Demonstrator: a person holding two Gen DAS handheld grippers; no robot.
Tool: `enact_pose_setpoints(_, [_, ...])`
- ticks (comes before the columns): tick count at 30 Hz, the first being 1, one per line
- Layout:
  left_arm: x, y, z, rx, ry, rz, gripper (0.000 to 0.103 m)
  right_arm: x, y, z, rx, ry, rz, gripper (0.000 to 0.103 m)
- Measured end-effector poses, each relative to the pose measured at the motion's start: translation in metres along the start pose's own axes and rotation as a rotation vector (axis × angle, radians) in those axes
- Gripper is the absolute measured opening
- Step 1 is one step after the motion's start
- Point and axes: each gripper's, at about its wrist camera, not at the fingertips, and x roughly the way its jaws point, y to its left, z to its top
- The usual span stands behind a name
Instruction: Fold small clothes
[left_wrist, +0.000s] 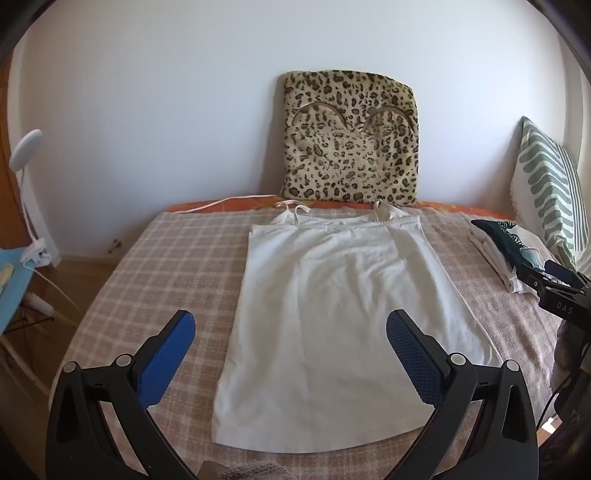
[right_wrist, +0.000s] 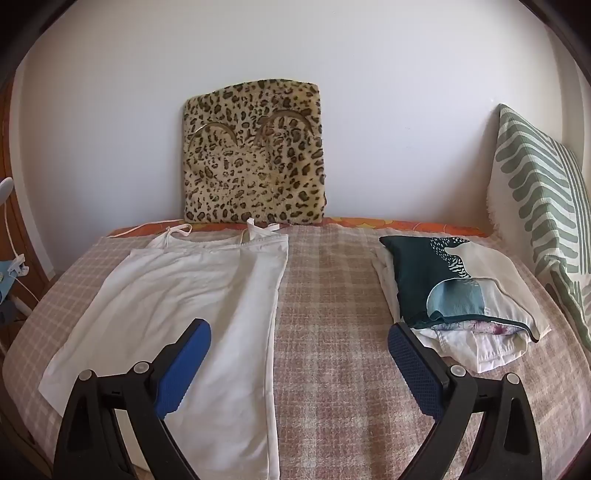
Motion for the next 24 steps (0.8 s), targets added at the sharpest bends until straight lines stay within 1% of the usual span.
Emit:
enact_pose_setpoints(2, [-0.0001,-0.0001,0.0001,0.001,0.001,0.0,0.103,0.002,-0.0016,0.0008,-0.002,-0.001,-0.004,0.098])
enact_pose_setpoints(3, [-0.0005,-0.0001,0.0002,0.001,0.0,0.0,0.103,0.0007,0.0005,0.0001,-0.019,-0.016,-0.011,0.098])
enact_pose_setpoints(15, [-0.0034,0.0098,0.0013,-0.012,-0.008,-0.004,0.103,0.0006,0.0031,-0.0007,-0.015,-0.008,0.0,0.098])
enact_pose_setpoints(16, [-0.0031,0.0025,0.0015,-0.004,-0.009,0.003,0.103,0.0014,0.0028,0.0007,-0.011,-0.007,-0.003,0.098])
enact_pose_setpoints(24, [-0.0064,0.0045,0.0051,-0.011,-0.018,0.007,0.103,0.0009,0.0027,0.0003,-0.012,-0.007,-0.005,0.098])
